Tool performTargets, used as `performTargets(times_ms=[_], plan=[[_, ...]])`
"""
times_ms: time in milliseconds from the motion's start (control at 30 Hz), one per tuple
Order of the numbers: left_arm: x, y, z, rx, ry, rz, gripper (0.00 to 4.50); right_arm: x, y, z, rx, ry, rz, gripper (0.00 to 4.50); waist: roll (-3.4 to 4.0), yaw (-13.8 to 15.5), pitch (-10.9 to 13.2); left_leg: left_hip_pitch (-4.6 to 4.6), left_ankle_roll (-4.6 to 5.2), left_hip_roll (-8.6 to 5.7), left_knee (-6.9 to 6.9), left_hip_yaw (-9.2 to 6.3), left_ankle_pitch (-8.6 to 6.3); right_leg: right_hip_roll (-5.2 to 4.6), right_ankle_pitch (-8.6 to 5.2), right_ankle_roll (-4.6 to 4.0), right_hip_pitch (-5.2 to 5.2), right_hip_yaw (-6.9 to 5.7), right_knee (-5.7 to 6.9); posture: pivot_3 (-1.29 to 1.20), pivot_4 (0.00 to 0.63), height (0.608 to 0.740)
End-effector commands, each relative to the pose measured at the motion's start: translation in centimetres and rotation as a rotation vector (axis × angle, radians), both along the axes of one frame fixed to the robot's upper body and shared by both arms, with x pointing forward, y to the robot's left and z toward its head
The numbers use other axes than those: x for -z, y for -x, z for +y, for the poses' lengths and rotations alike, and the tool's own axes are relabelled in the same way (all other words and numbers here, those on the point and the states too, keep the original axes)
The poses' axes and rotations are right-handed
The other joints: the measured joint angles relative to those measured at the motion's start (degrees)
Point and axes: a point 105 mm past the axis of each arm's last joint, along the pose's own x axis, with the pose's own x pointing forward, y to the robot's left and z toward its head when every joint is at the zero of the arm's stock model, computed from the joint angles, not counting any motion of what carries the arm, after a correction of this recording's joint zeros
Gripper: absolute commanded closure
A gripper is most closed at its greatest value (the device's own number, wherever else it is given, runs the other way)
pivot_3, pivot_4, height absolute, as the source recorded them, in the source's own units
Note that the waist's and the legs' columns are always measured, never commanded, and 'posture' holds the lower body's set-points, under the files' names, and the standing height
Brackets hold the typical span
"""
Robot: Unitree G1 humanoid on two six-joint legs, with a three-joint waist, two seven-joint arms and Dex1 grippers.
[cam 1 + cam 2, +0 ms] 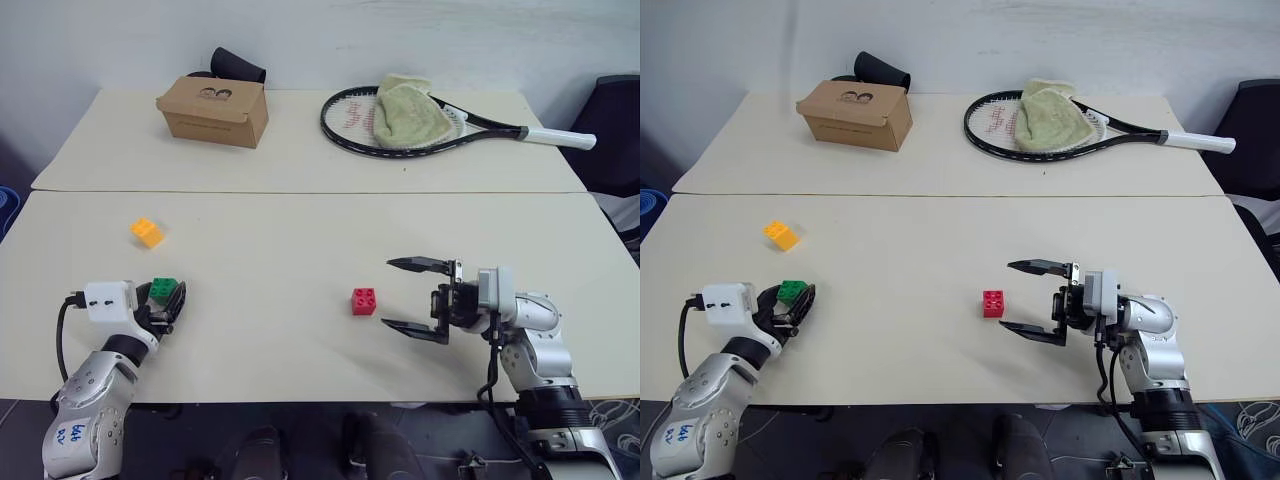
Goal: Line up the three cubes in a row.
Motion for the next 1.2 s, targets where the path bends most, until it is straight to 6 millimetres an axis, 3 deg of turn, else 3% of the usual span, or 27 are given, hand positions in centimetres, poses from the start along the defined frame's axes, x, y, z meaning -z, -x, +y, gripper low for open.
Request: performTargets(times_ms=[33,67,167,267,367,500,700,1033,1133,1200], plan=[[-1.0,-0.1,0.1,0.044,-0.043,-0.027,2.69,-0.7,0.2,-0.8,0.024,0.008,-0.044,0.0,0.0,0.01,0.0,0.0,0.0,0.0,0.0,0.0,0.0,0.0,0.0,0.0,0.0,0.0,0.0,0.0,0.15,0.74],[-1.3,-0.2,0.1,0.072,-0.044,-0.036,3.01,-0.7,0.2,-1.0,0.03,0.011,-0.045,0.0,0.0,0.01,0.0,0.01,0.0,0.0,0.0,0.0,0.0,0.0,0.0,0.0,0.0,0.0,0.01,0.0,0.15,0.74],[-4.1,-0.7,-2.5,0.377,-0.035,-0.126,3.02,-0.9,0.4,-2.0,0.06,0.023,-0.048,0.0,0.0,0.18,0.0,0.0,0.0,0.0,0.0,0.0,0.01,0.0,-0.01,-0.01,-0.01,-0.01,0.02,0.0,0.15,0.74],[-6.1,0.1,-7.6,0.853,-0.137,-0.135,3.02,-0.8,1.0,-3.5,0.104,0.054,-0.033,0.0,0.0,1.28,0.0,-0.06,-0.2,-0.03,0.04,-0.03,0.12,-0.01,-0.01,-0.02,-0.02,-0.07,0.0,0.0,0.15,0.74],[-6.0,0.2,-10.7,1.15,-0.231,-0.095,3.02,-0.2,1.8,-4.8,0.141,0.094,-0.008,0.0,0.09,1.72,-0.02,-0.03,-0.27,-0.13,0.02,0.02,0.16,-0.05,-0.01,-0.01,0.0,-0.02,-0.08,0.0,0.15,0.74],[-3.7,-1.1,-14.0,1.418,-0.37,-0.028,3.02,0.3,2.7,-6.0,0.21,0.117,0.009,0.0,0.1,1.36,-0.02,-0.04,-0.24,-0.2,0.01,0.12,0.17,0.0,0.02,0.05,0.0,0.03,-0.08,0.0,0.15,0.74],[-0.9,-4.6,-17.0,1.501,-0.487,0.002,3.02,0.2,3.8,-6.2,0.288,0.103,0.006,0.0,0.08,1.22,-0.01,0.02,-0.32,-0.26,0.09,0.26,0.28,0.68,0.09,0.17,-0.03,0.16,-0.06,0.0,0.15,0.74],[0.2,-5.4,-17.1,1.517,-0.495,-0.008,3.02,-0.5,5.1,-5.5,0.348,0.085,0.003,0.0,0.08,1.51,-0.01,0.02,-0.3,0.06,0.17,0.23,0.28,0.69,0.09,0.17,0.01,0.26,-0.05,0.0,0.15,0.74],[-1.0,-4.9,-16.2,1.501,-0.404,-0.04,2.04,-0.8,5.1,-4.9,0.324,0.074,0.025,0.0,0.08,1.29,-0.01,0.03,-0.3,0.06,0.17,0.22,0.29,0.69,0.09,0.16,0.01,0.27,-0.03,0.0,0.15,0.74],[-2.6,-5.1,-14.3,1.42,-0.416,-0.102,1.49,-1.1,4.9,-4.7,0.309,0.065,0.028,0.0,0.04,1.16,0.01,0.02,-0.31,0.12,0.16,0.24,0.28,0.69,0.09,0.15,-0.02,0.28,-0.02,0.0,0.15,0.74]])
